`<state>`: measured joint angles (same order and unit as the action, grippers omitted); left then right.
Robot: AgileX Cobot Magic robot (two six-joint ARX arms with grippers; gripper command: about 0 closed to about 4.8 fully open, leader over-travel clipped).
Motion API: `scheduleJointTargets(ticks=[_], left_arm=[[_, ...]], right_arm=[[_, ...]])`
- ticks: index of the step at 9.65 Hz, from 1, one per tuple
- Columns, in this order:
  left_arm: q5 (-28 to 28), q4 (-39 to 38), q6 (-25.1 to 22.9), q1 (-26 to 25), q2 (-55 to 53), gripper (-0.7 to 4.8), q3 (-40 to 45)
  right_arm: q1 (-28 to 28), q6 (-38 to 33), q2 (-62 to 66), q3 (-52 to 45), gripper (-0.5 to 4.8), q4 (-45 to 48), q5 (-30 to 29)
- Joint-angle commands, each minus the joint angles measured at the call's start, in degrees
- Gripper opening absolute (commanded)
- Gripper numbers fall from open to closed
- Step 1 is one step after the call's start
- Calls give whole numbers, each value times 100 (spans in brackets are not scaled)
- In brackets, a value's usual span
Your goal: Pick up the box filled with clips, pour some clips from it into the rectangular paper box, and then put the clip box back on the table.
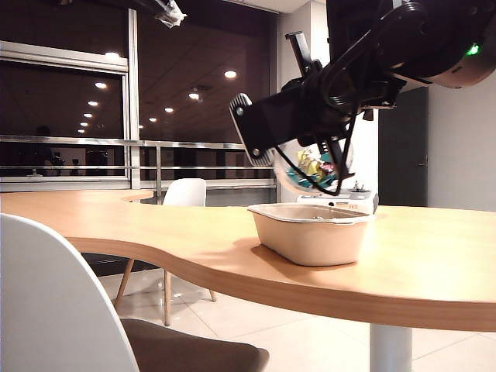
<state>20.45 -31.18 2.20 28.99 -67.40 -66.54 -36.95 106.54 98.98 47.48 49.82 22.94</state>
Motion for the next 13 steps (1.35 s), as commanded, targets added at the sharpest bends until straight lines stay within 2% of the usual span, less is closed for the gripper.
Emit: scheduleJointTargets(ticks=[1, 2, 3, 4, 5, 7, 10, 11, 13], left_arm=[[42, -85, -7, 2, 20, -7, -39], [170, -129, -4, 2, 20, -7, -39], [190, -142, -4, 2, 22, -7, -39], [188, -140, -4, 2, 22, -7, -39], [190, -140, -4, 2, 22, -7, -39], [190, -142, -4, 2, 22, -7, -39], [188, -138, -4, 2, 22, -7, -39], [188, -138, -7, 2, 22, -7, -39], [186, -136, -7, 2, 22, -7, -39]], right_arm=[[-223, 608, -48, 35, -2, 184, 46], [-254, -1169, -50, 35, -2, 251, 63], [-197, -4968, -61, 26, -1, 111, 750], [-146, -5571, -61, 26, -1, -61, 787], [-61, -6537, -61, 26, -1, -208, 831], [7, -7366, -70, 28, -1, -170, 848], [144, -9586, -74, 26, -1, -162, 802], [254, -9943, -77, 26, -1, -162, 636], [461, -10102, -151, 22, -1, -219, -175]])
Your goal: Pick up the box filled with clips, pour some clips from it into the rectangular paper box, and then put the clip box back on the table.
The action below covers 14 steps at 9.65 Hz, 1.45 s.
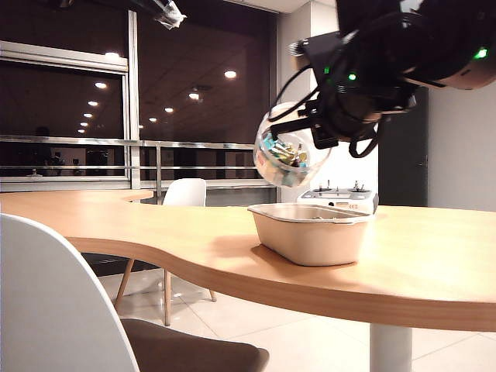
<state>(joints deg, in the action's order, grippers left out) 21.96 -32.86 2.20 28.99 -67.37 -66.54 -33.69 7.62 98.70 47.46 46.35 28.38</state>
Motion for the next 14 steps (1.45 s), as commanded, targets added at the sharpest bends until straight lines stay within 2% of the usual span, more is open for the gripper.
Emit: scheduleJointTargets(ticks=[1, 3, 5, 7, 9, 11, 14], left_arm=[[35, 35, -7, 2, 20, -7, -39], [35, 37, -7, 2, 20, -7, -39], [35, 35, -4, 2, 20, -7, -39], [31, 37, -4, 4, 17, -7, -39], [35, 37, -4, 2, 17, -7, -39], [35, 37, -4, 2, 17, -7, -39], [35, 37, -4, 2, 17, -7, -39]], right_arm=[[402, -203, -238, -11, -1, 118, -1272], [730, -210, -269, -13, -1, 17, -1956], [1178, -846, -302, -13, -1, -37, -2889], [1373, -1860, -332, -11, -1, -264, -3143], [1462, -2688, -332, -11, -1, -551, -3768], [1655, -4203, -332, -11, -2, -732, -4542], [1733, -4909, -332, -4, -2, -1687, -4540]])
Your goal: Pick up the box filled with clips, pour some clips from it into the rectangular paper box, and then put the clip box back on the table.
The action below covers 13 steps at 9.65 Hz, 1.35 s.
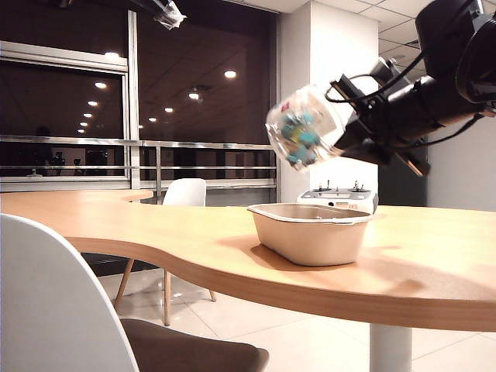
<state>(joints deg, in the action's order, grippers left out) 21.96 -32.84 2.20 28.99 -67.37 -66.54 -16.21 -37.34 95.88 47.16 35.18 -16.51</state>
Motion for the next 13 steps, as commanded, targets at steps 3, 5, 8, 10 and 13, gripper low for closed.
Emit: scheduleJointTargets(ticks=[3, 5, 8, 10, 13], left_arm=[[37, 33, -2, 2, 17, -7, -39], [35, 57, -4, 2, 17, -7, -39], [35, 74, -4, 2, 17, -7, -39], [35, 74, -4, 2, 17, -7, -39], [35, 74, -7, 2, 17, -7, -39]], right_arm=[[-87, 3602, -820, 33, -2, -1117, 1576], [-496, 6985, -1169, 26, -2, -527, 3738], [-1021, 8096, -1152, 26, -2, -188, 3718], [-1346, 8341, -1069, 22, -2, -151, 3738], [-1956, 11106, 184, 11, -3, 1934, 4120]])
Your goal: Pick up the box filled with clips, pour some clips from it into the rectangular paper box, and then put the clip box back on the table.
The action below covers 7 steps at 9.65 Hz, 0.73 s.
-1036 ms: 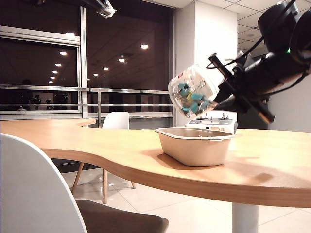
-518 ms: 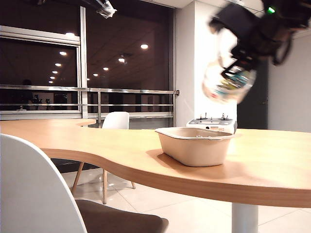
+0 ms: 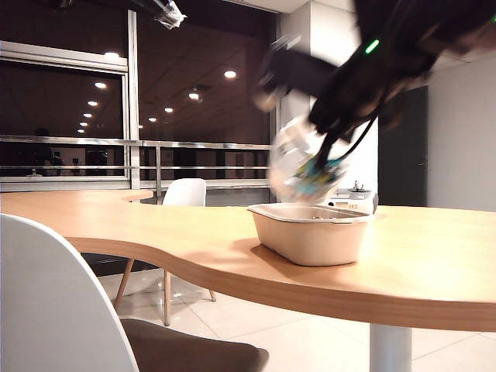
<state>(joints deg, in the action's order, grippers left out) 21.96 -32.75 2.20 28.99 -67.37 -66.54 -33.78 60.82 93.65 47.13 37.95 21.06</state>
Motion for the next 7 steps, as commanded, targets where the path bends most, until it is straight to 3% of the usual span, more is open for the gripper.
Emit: scheduleJointTargets(ticks=[1, 2, 7], left_arm=[[35, 63, -7, 2, 17, -7, -39], [35, 55, -4, 2, 17, -7, -37], [35, 26, -7, 2, 17, -7, -37]], right_arm=[[-289, 1773, 564, -24, -2, 2245, 323], [-352, 2361, 706, -70, -2, 2747, 280], [-323, 3458, 713, -601, -2, 3274, -20]])
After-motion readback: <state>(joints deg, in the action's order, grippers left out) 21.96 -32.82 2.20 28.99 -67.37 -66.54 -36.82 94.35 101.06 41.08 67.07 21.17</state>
